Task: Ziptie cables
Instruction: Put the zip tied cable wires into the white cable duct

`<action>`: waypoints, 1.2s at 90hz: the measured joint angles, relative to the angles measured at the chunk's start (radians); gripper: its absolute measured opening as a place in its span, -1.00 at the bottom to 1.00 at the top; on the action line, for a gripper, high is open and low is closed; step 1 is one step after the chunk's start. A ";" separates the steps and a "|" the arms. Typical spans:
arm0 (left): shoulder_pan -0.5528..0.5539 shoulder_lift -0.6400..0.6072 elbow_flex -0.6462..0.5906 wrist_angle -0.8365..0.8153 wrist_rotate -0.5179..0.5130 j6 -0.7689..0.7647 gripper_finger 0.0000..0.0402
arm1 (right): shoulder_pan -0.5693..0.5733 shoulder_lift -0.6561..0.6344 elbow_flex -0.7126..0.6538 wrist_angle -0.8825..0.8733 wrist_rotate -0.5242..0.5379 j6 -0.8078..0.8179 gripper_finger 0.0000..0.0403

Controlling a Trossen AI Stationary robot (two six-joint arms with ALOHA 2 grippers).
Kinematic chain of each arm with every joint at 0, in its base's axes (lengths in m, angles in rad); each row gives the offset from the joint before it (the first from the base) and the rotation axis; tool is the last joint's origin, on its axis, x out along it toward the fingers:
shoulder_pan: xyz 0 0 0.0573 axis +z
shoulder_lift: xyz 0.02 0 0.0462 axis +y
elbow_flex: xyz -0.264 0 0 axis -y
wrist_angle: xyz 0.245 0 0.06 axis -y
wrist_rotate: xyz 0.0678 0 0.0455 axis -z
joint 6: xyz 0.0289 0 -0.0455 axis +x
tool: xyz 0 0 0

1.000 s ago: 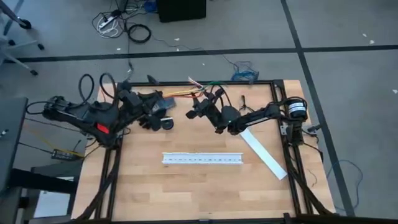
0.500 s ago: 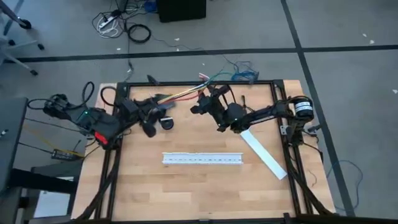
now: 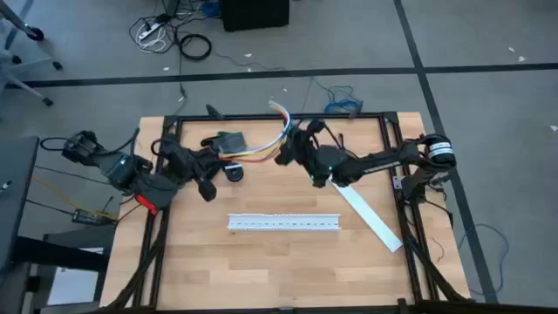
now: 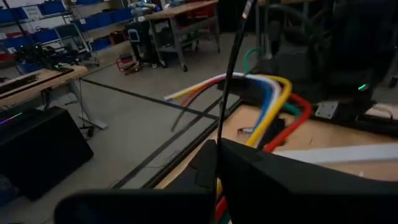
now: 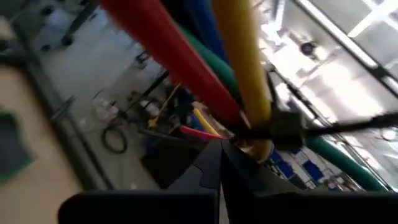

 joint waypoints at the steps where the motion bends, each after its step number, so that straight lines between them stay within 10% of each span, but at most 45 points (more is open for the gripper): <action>1: 0.000 0.000 -0.008 0.000 0.000 -0.007 -1.00 | 0.006 -0.003 0.000 -0.013 0.005 0.006 -1.00; 54: -0.025 0.038 -0.484 0.458 0.159 0.124 -1.00 | 0.210 -0.107 -0.016 -0.489 0.005 0.628 -1.00; 77: -0.068 0.037 -0.513 0.464 0.187 0.142 -1.00 | 0.242 -0.098 -0.139 -0.265 -0.087 0.770 -1.00; 108: -0.069 0.037 -0.513 0.568 0.259 0.152 -1.00 | 0.213 -0.092 -0.208 -0.061 -0.195 0.580 -0.99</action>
